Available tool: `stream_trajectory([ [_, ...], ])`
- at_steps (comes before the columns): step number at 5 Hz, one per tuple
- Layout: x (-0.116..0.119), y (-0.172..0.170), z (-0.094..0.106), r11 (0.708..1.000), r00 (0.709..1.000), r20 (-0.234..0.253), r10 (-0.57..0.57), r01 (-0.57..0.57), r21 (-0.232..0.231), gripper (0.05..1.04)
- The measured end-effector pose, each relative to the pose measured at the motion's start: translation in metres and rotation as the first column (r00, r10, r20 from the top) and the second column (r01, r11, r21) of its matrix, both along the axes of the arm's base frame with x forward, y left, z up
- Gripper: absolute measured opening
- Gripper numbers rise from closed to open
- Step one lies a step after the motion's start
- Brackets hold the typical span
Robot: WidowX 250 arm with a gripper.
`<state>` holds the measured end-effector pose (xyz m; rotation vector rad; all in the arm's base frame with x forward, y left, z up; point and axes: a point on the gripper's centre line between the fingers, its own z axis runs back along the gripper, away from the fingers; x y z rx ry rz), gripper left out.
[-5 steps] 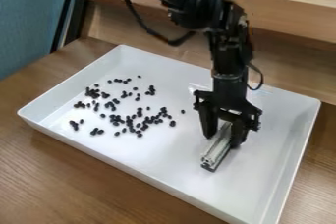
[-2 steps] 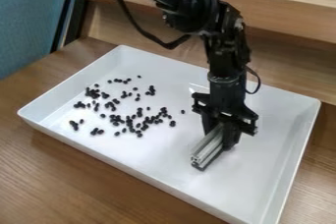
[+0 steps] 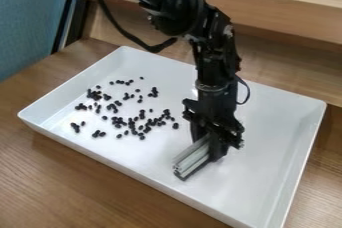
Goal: Sweep into pile
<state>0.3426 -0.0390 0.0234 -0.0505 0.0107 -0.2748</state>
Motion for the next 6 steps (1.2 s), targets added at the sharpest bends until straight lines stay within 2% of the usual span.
stream_trajectory([
  [1, 0.001, 0.010, -0.001, 0.999, 1.000, 0.021, -0.021, 0.021, 0.024, 0.399],
  [3, 0.018, 0.051, -0.002, 0.998, 0.998, 0.060, 0.033, -0.036, 0.059, 0.399],
  [6, 0.026, 0.104, -0.003, 0.988, 0.986, 0.103, 0.132, -0.139, 0.062, 0.399],
])
